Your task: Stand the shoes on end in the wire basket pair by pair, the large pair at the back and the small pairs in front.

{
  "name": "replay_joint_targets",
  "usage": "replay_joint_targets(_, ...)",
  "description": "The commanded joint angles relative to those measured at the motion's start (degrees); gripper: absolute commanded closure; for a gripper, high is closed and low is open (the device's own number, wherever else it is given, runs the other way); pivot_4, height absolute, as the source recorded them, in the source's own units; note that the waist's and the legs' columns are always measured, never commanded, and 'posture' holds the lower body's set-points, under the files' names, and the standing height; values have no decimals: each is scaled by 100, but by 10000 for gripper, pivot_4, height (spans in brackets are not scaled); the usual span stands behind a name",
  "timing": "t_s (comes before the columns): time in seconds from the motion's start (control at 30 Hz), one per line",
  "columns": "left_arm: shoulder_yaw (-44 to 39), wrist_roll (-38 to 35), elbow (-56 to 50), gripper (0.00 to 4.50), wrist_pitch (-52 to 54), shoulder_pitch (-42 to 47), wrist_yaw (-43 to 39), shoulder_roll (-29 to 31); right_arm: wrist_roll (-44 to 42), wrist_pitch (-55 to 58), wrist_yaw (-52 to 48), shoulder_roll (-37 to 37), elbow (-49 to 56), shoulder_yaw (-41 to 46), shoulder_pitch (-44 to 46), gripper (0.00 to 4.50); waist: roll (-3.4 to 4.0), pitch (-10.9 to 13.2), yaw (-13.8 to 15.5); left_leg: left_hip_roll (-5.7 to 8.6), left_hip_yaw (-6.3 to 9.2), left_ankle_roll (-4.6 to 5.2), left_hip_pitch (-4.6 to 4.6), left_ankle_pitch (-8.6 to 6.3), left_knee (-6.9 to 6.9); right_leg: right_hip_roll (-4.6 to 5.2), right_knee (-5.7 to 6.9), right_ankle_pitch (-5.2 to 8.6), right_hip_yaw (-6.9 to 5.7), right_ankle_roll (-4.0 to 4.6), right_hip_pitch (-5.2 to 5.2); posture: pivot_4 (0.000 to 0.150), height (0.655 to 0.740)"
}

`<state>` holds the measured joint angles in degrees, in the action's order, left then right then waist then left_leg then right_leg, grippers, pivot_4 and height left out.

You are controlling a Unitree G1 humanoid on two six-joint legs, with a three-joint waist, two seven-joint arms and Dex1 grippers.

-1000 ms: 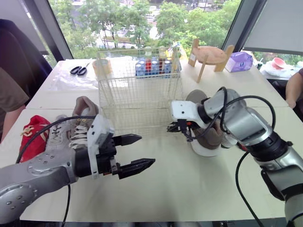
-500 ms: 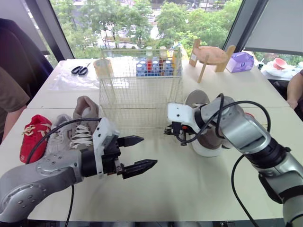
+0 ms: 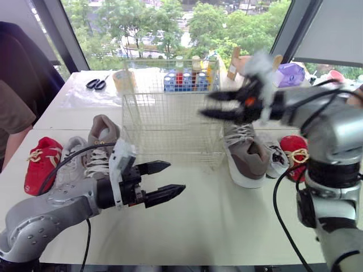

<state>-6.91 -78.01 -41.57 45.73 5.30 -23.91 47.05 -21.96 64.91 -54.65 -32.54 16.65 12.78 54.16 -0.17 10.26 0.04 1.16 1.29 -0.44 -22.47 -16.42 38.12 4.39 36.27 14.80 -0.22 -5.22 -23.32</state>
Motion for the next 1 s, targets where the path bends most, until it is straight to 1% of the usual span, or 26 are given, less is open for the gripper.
replay_joint_targets(0.03,-132,-461,-205,0,47,-18,-96,93,-27,-411,503,-210,-35,858,-773,3790,-11,-7,44,1,0,2,0,-1,0,3,-4,0,0,0,2,1500,7400)
replay_joint_targets(0.07,-86,-477,-218,0,75,-25,-93,102,-111,-423,547,-221,98,1024,-1130,163,-12,-8,66,2,-2,5,1,-3,0,5,-7,1,0,2,6,1500,7400)
replay_joint_targets(0.17,66,-569,-219,0,131,28,-53,53,-441,-449,884,55,486,1638,-2132,163,-4,-3,63,5,-7,10,-1,-6,-1,10,-12,1,1,2,8,1500,7400)
replay_joint_targets(0.23,217,-514,-235,0,180,55,-33,4,-511,-608,1210,360,824,1851,-2795,163,22,2,38,5,-16,10,-3,-6,-1,9,-5,0,7,0,-1,1500,7400)
replay_joint_targets(0.27,305,-446,-241,0,212,53,-36,-6,-384,-800,1517,548,953,1895,-3058,163,24,0,28,5,-20,10,-2,-5,-1,7,-4,0,11,0,-3,1500,7400)
replay_joint_targets(0.33,477,-289,-255,0,269,20,-97,-7,-394,-964,1957,924,1267,1956,-3464,163,25,0,10,-7,-16,10,5,-5,-7,-9,0,0,10,-1,-2,1500,7400)
replay_joint_targets(0.43,640,-112,-249,0,305,-16,-172,-22,-292,-1241,2538,1303,1534,1852,-3855,163,26,0,-38,-9,-14,7,9,-3,-7,-28,10,1,12,1,-4,1500,7400)
replay_joint_targets(0.57,779,69,-148,0,314,5,-265,-60,-167,-1371,3167,1715,1950,1441,-4478,163,25,-1,-66,-8,-11,5,11,-1,-5,-31,12,2,12,3,-1,1500,7400)
replay_joint_targets(0.67,835,204,-56,0,310,47,-357,-83,-169,-1517,3454,1946,2001,1272,-4801,163,25,0,-67,-9,-9,5,10,-1,-5,-34,11,2,12,2,-1,1500,7400)
replay_joint_targets(0.77,904,362,25,0,339,145,-449,-119,-197,-1691,3557,2041,1966,1054,-5035,163,25,0,-61,-7,-10,5,11,-1,-4,-33,10,11,11,17,0,1500,7400)
replay_joint_targets(1.0,896,570,111,0,401,218,-590,-206,-158,-2099,3744,2036,1784,740,-5408,163,25,-1,-70,-7,-9,5,11,-1,-4,-36,9,9,11,12,0,1500,7400)
